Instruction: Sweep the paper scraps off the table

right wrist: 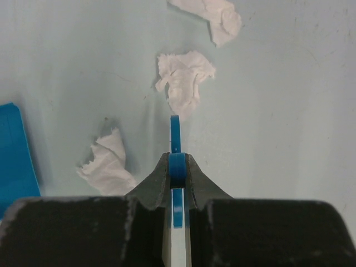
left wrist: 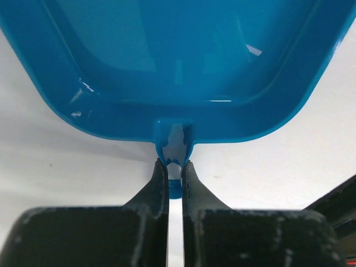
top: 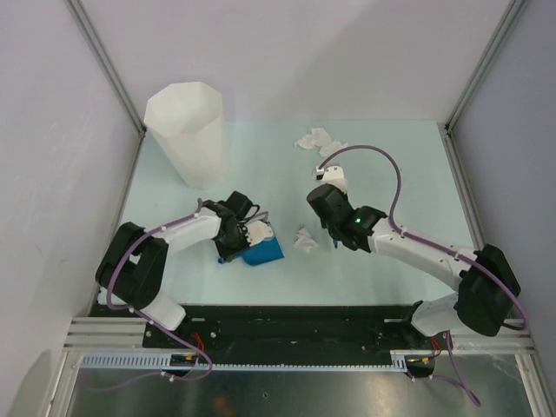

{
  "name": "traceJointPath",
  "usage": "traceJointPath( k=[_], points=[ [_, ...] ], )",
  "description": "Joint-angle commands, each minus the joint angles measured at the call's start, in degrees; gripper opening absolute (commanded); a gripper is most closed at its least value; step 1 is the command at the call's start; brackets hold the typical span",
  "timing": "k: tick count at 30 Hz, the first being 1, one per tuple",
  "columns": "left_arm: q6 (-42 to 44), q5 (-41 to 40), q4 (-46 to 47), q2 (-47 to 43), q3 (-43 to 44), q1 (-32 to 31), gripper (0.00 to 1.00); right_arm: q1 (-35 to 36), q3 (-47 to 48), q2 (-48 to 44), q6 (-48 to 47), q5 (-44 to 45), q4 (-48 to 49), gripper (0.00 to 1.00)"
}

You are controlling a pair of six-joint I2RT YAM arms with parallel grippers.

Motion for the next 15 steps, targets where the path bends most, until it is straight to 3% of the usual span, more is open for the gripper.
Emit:
traceJointPath(
  k=[1,8,12,15],
  points=[
    [1.4,2.2,-3.1,-0.2,-1.0,-3.2,0.00,1.0,-0.3,2.7,5.2,2.7,0.5,0.00],
    [1.1,2.2,-5.2,-0.2,1.5,-4.4,0.01,0.9,-6.5,4.7,10.8,-10.5,19.4,0.00],
    [1.1,3.5,-4.7,-0.6,2.3,-3.7,0.42,1.0,-6.5,5.3,10.9,-10.0,21.5,0.00],
    [2.4,5.3,-3.0,-1.2,1.6,-1.7,0.59,0.5,-6.5,5.1,10.0,-9.1,20.3,0.00]
  ],
)
